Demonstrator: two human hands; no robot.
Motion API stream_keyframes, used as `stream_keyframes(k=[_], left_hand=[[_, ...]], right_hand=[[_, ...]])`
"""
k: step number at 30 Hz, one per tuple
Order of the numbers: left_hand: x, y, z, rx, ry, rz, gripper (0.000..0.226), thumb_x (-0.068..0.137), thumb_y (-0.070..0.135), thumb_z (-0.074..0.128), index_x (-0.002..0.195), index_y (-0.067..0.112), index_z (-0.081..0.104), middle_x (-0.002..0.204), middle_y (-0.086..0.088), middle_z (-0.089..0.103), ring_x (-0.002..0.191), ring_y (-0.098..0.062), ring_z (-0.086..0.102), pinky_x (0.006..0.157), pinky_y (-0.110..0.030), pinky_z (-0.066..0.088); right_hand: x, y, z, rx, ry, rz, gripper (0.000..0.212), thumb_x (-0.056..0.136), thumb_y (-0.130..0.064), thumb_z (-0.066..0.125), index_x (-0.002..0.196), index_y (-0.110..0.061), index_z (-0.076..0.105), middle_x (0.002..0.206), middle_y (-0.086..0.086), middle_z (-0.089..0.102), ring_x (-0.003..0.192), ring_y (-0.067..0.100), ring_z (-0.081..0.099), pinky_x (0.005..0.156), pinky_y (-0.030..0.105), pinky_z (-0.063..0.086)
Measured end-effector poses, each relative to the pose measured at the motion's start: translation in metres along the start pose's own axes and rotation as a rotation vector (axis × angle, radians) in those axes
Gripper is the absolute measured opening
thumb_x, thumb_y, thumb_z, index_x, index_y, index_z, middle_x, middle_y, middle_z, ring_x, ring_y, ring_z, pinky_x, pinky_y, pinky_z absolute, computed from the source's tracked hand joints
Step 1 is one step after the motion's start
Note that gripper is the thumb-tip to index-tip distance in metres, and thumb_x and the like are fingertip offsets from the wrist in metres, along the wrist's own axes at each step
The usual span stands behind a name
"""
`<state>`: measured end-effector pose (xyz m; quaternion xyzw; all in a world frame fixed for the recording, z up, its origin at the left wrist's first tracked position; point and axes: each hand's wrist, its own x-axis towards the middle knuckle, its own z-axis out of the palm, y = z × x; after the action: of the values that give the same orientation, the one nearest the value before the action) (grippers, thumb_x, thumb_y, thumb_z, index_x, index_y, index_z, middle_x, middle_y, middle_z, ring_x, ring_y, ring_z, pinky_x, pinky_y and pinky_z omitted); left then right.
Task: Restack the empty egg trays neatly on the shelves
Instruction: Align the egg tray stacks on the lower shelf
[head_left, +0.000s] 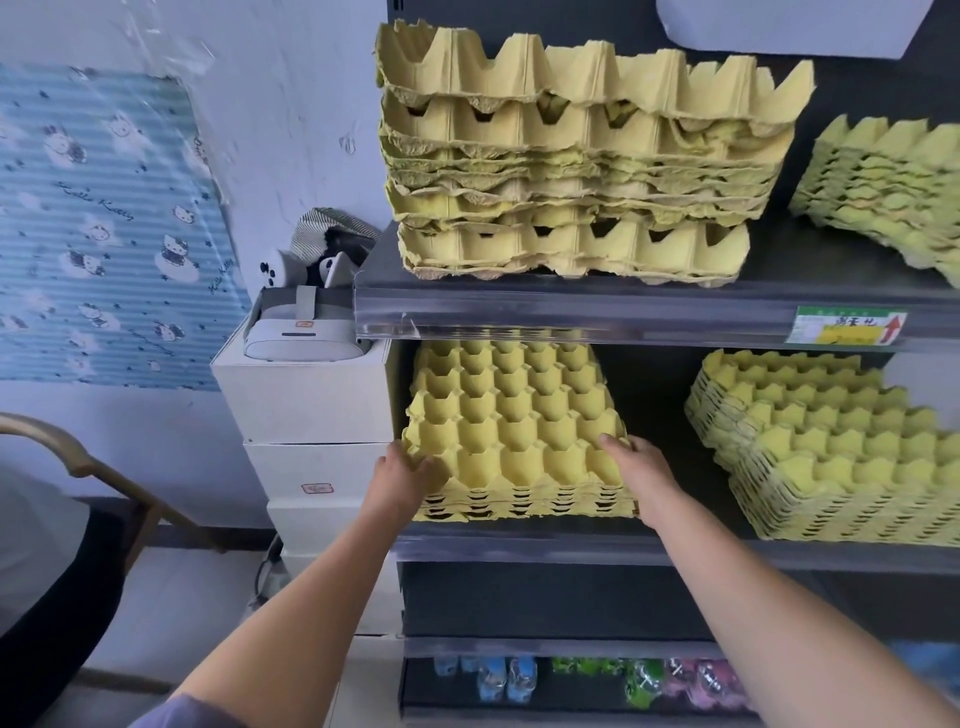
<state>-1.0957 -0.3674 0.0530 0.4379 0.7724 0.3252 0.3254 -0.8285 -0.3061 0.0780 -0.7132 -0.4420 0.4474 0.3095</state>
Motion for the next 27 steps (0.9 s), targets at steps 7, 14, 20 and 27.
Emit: stream_keyframes(k=[7,14,20,27], left_hand=[[-0.015,0.007,0.007,0.546,0.205,0.425,0.045,0.096,0.035,0.037,0.139,0.024,0.037,0.140,-0.005,0.039,0.130,-0.028,0.034,0.103,-0.039,0.027],[-0.032,0.034,0.035,0.808,0.184,0.978,0.047,0.083,0.040,0.060,0.126,0.028,0.047,0.124,-0.003,0.056,0.119,-0.028,0.051,0.099,-0.050,0.038],[-0.043,0.042,0.063,1.080,0.066,0.897,0.097,0.083,0.036,0.062,0.140,0.035,-0.017,0.154,-0.007,0.003,0.139,-0.029,0.012,0.109,-0.051,0.015],[-0.046,0.036,0.059,1.188,0.091,0.854,0.123,0.082,0.010,0.064,0.123,0.040,-0.048,0.154,-0.009,0.005,0.138,-0.037,0.011,0.105,-0.055,0.020]], right_hand=[[-0.006,0.002,-0.004,-0.213,0.057,-0.085,0.057,0.092,-0.055,0.046,0.129,-0.012,0.051,0.119,0.009,0.058,0.112,0.031,0.053,0.094,0.046,0.047],[-0.007,0.015,-0.017,-0.035,0.016,0.033,0.083,0.078,-0.056,0.068,0.143,-0.018,0.032,0.144,0.013,0.036,0.124,0.035,0.044,0.095,0.046,0.043],[-0.004,0.016,-0.017,0.157,-0.134,0.232,0.085,0.078,-0.042,0.074,0.141,-0.017,0.024,0.139,0.016,0.040,0.118,0.039,0.048,0.092,0.046,0.042],[-0.003,0.015,-0.020,0.293,-0.260,0.192,0.041,0.082,-0.008,0.060,0.120,-0.013,0.044,0.127,0.016,0.050,0.116,0.032,0.051,0.102,0.046,0.044]])
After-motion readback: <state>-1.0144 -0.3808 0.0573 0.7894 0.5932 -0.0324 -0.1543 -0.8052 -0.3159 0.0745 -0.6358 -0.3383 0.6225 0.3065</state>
